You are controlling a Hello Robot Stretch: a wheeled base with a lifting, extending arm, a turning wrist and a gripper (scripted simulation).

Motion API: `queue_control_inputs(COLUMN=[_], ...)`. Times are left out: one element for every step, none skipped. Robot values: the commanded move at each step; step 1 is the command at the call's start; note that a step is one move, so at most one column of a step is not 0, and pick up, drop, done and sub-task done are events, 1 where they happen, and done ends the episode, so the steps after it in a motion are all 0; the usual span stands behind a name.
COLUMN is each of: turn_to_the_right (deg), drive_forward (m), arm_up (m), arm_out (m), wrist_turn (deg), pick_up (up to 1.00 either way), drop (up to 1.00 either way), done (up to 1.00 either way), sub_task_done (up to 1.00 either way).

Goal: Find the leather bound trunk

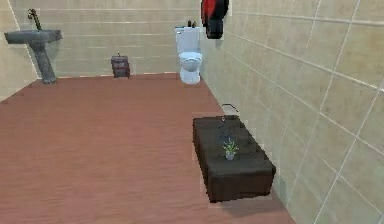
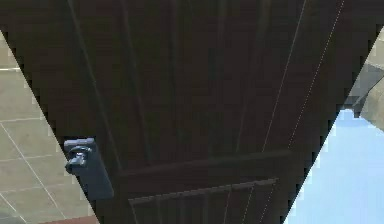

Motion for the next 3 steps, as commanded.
queue_control_inputs(turn_to_the_right=[0.0, 15.0, 0.0], drive_forward=[0.4, 0.0, 0.0], arm_up=[0.0, 0.0, 0.0], arm_out=[0.0, 0.0, 0.0], wrist_turn=[0.0, 0.0, 0.0], pick_up=[0.0, 0.0, 0.0], drop=[0.0, 0.0, 0.0], done=[0.0, 0.0, 1.0], sub_task_done=[0.0, 0.0, 0.0])
